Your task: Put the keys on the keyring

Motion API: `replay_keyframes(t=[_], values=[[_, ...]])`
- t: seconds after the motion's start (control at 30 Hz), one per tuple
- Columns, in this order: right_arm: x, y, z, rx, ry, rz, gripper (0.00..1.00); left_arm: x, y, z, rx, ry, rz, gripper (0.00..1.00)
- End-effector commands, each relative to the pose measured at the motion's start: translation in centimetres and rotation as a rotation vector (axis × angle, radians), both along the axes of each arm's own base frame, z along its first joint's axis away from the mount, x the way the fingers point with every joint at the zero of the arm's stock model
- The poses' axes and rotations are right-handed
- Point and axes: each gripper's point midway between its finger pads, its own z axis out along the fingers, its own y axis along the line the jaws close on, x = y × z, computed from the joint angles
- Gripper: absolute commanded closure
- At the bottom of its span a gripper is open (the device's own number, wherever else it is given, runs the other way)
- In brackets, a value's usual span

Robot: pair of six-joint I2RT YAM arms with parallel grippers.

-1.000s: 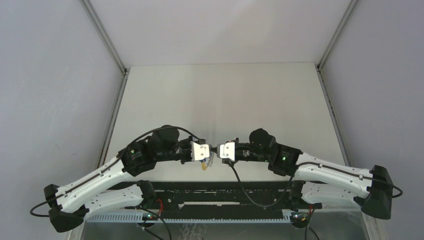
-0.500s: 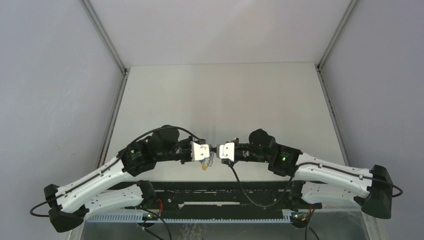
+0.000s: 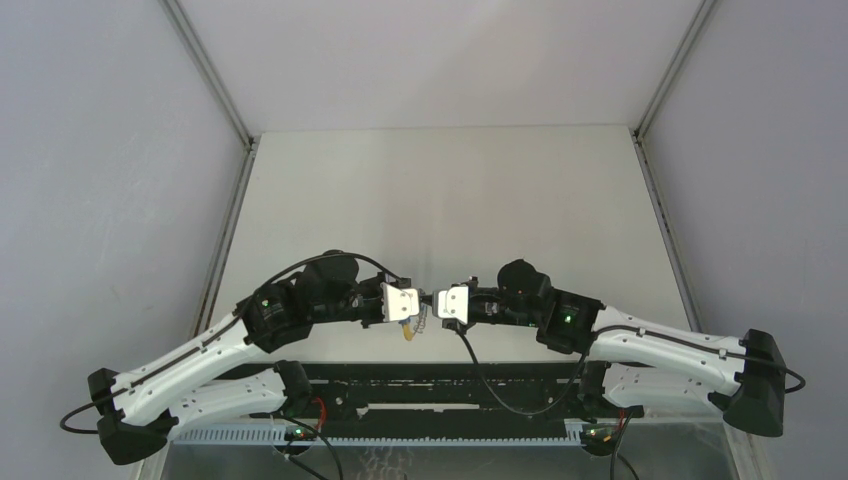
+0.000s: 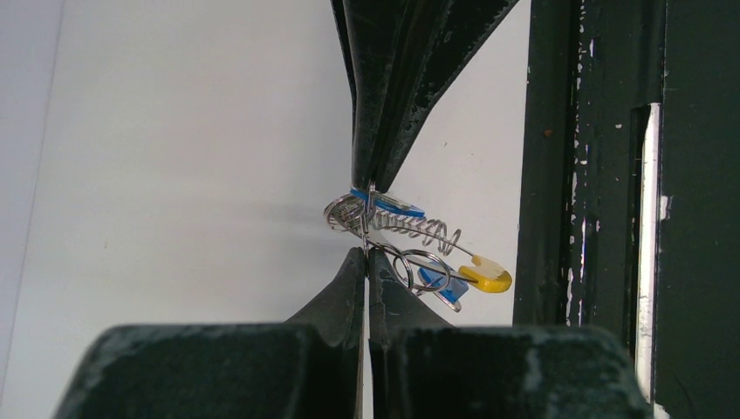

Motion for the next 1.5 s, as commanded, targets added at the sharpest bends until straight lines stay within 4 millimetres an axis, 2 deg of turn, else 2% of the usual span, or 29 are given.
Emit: replay_keyframes(t=[0.0, 0.2, 0.5, 1.47], values=[[0.0, 0.2, 4.1, 0.093, -0.054, -0.008, 1.00, 0.2, -0.5, 0.1, -0.019, -0.017, -0.003, 1.00], [-0.1, 0.1, 4.2, 0.095, -0.058, -0.008, 1.00, 0.3, -0.5, 0.0, -0.016, -0.016, 0.003, 1.00], [0.1, 0.5, 3.1, 0.064, -0.047, -0.005, 1.00, 0.1, -0.6, 0.0, -0.020, -0.013, -0.014, 1.00], [0.0, 0.9, 2.8, 0.042, -0.038, 0.007, 1.00, -0.4, -0.7, 0.1, -0.028, -0.008, -0.040, 1.00]])
